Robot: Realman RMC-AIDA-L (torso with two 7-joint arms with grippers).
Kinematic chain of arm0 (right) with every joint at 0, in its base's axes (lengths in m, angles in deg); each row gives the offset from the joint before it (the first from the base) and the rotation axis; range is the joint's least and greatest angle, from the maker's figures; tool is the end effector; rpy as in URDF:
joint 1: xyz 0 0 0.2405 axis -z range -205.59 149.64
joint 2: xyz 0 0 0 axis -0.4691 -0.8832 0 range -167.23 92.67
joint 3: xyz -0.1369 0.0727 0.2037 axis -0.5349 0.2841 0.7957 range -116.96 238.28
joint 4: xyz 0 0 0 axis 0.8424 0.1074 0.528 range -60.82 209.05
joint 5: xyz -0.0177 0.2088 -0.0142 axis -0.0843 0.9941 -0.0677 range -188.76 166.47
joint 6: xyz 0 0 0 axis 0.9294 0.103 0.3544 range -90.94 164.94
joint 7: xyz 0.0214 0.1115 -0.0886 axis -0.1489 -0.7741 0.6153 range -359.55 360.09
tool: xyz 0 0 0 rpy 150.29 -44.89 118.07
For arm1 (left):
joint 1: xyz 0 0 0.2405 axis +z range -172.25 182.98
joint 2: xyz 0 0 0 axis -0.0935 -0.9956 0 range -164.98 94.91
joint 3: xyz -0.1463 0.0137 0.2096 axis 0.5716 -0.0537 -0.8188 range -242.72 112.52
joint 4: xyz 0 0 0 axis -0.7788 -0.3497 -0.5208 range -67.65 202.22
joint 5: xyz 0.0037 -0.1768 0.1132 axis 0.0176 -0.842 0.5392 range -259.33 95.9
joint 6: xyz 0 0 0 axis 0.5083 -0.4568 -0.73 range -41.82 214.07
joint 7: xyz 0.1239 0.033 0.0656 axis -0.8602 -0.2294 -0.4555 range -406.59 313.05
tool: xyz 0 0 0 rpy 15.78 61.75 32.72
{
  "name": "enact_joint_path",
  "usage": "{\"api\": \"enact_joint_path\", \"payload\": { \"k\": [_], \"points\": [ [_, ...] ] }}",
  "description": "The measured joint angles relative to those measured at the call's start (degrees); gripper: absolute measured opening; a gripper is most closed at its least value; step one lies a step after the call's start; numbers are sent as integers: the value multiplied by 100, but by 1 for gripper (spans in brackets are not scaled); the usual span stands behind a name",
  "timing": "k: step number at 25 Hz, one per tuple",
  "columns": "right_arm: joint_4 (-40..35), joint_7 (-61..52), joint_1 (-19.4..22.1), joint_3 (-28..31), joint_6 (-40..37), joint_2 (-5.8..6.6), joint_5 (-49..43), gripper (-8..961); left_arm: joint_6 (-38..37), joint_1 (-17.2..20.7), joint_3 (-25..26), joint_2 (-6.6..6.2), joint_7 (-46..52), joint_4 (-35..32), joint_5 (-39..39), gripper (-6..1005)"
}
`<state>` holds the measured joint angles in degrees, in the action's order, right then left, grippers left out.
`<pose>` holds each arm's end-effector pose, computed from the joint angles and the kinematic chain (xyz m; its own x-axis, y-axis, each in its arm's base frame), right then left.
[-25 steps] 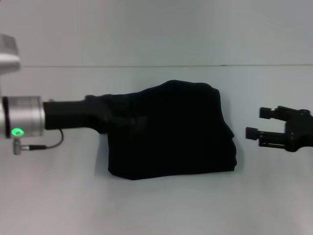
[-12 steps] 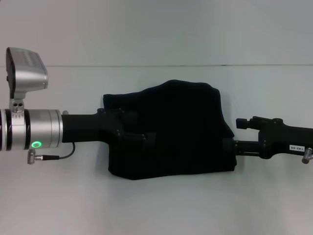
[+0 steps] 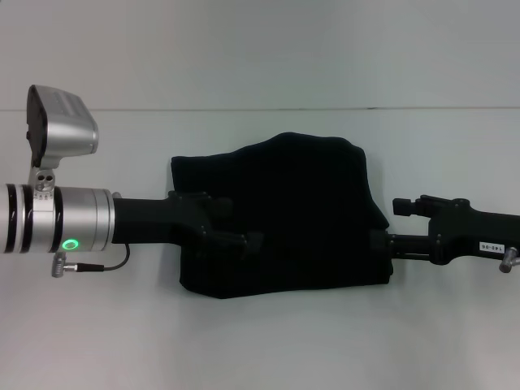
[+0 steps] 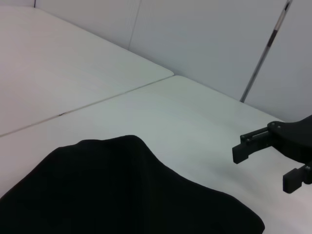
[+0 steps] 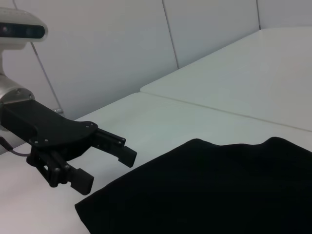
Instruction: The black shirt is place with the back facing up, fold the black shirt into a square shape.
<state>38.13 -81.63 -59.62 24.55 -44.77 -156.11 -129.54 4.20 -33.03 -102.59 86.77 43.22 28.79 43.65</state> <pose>0.2781 0.3463 0.0002 0.7731 -0.4129 -0.4815 -0.5622 -0.7975 -0.2188 -0.2343 0.3644 -0.0235 0.8010 0.4468 0.3985 0.5334 -0.8349 -0.1360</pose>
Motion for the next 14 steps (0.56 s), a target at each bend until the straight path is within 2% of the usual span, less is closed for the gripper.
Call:
{"api": "enact_joint_path", "payload": {
  "k": [14],
  "points": [
    [25,6,35,-11,17,0,1,886,11,7,40,45,27,-6,-35,950]
  ]
}}
